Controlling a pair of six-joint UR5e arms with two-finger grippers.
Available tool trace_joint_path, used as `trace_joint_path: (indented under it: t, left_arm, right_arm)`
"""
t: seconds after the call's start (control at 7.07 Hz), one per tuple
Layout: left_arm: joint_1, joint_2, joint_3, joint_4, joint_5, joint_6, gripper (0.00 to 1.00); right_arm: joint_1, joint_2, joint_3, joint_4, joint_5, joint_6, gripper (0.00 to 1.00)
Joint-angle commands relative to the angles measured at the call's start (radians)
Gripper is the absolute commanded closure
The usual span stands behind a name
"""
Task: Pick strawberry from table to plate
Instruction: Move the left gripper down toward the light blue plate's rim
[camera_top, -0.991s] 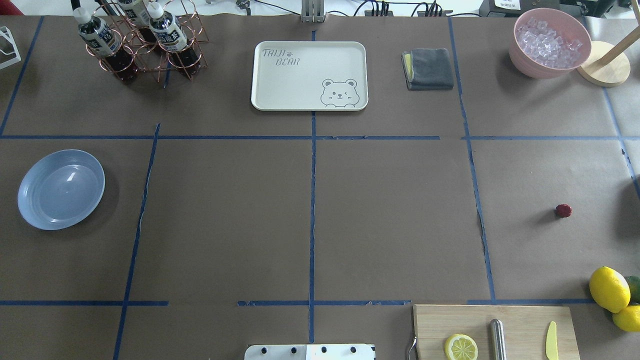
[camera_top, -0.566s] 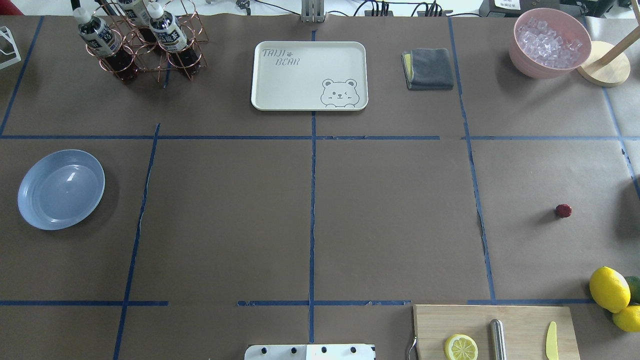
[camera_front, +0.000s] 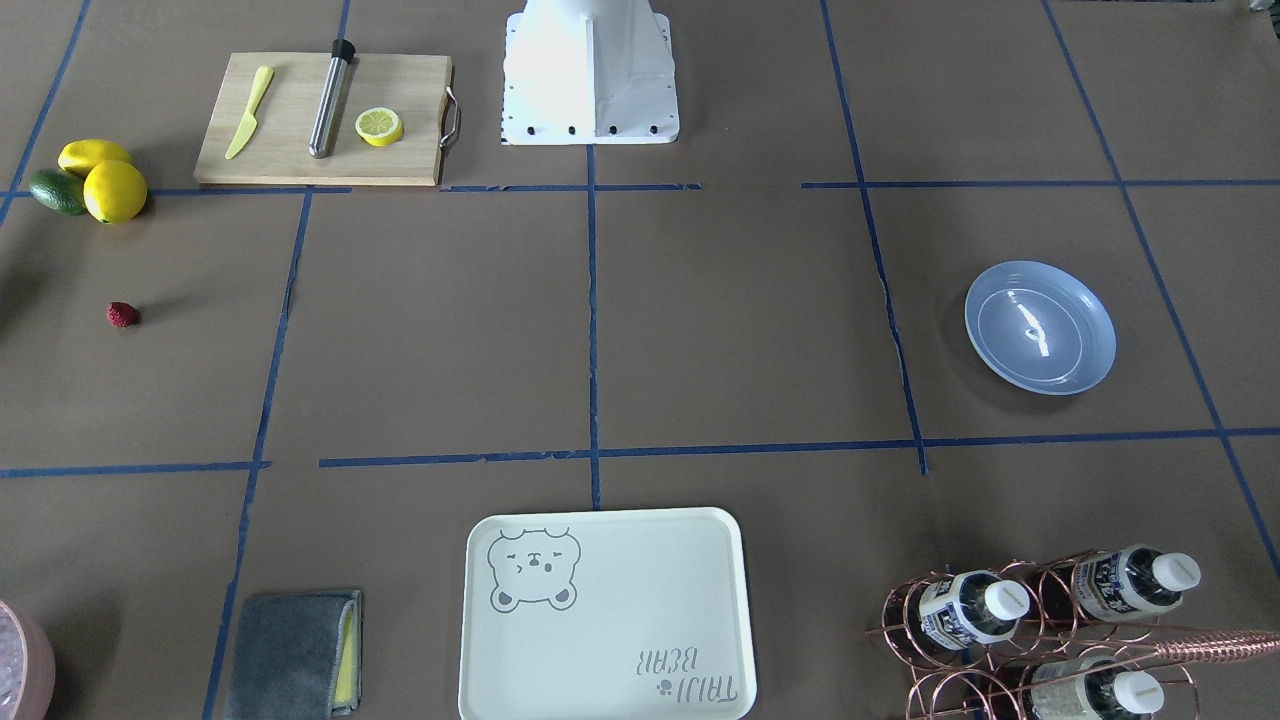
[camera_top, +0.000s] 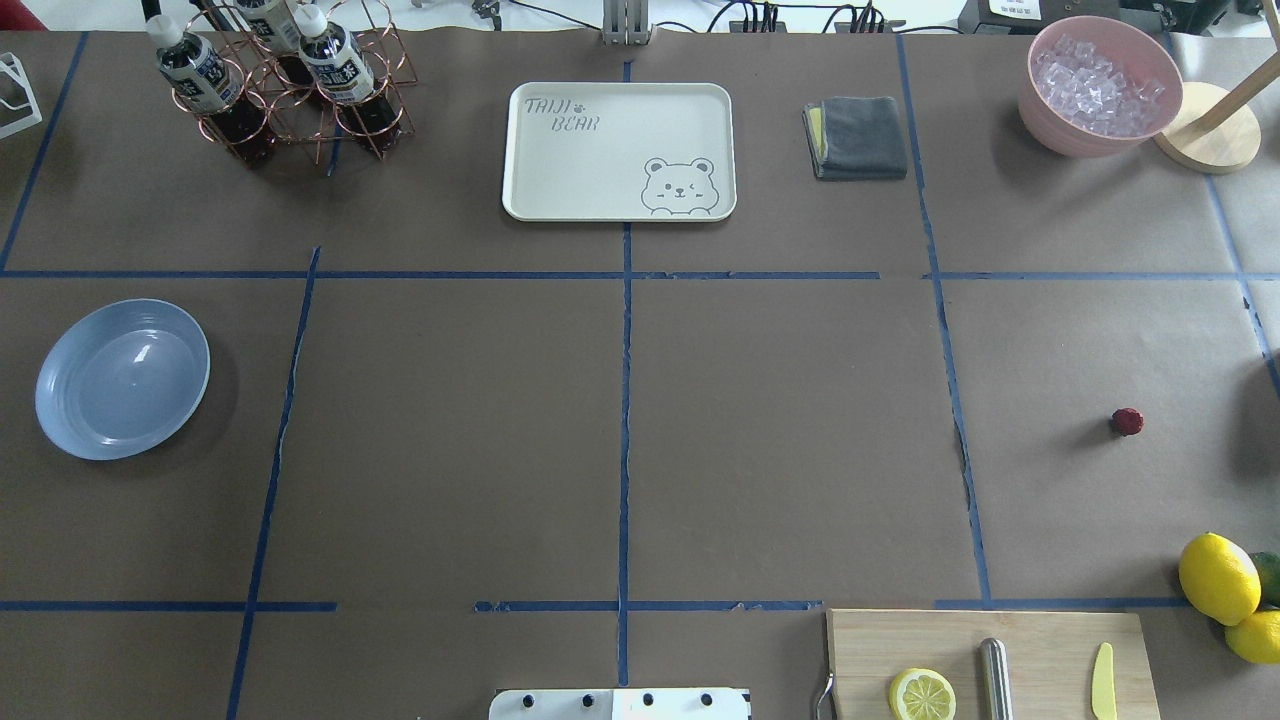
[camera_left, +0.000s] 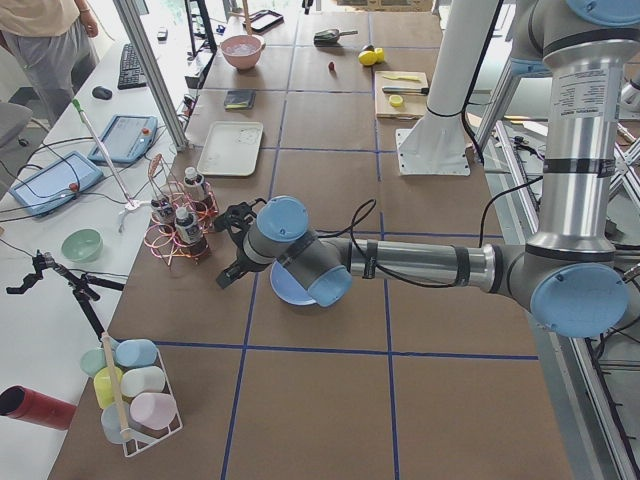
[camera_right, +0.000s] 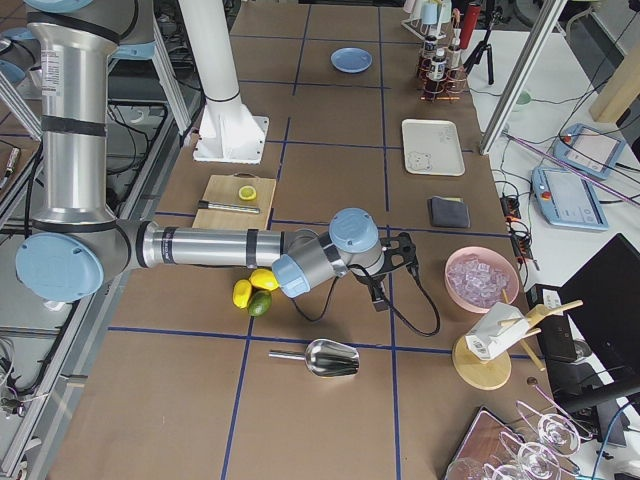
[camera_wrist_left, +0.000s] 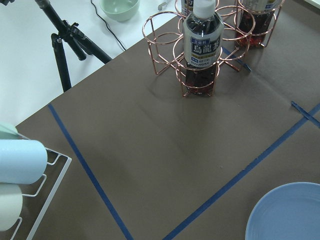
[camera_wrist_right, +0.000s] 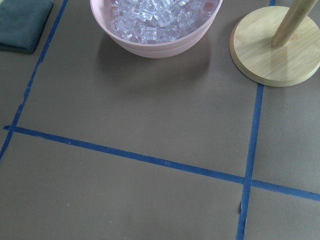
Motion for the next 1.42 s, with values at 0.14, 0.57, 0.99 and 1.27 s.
trace_joint_path:
  t: [0.14,0.57,0.99,1.27]
  left_arm:
    - [0.166,0.044,0.130,-0.190,0.133,-0.280,0.01]
    - [0.325,0.095,0.199,-0.429,0.164,-0.776,0.45]
    - [0.396,0.098,0.247,-0.489,0.224,-0.833,0.43]
    - [0.437,0.097,0.259,-0.490,0.267,-0.833,0.43]
  right_arm:
    - [-0.024,0.014,-0.002,0.003,0.000,0.009,0.00]
    - [-0.024,0.014,-0.016,0.006,-0.003,0.007,0.00]
    - [-0.024,0.012,-0.016,0.006,-0.001,0.007,0.00]
    - [-0.024,0.012,-0.017,0.006,-0.001,0.007,0.00]
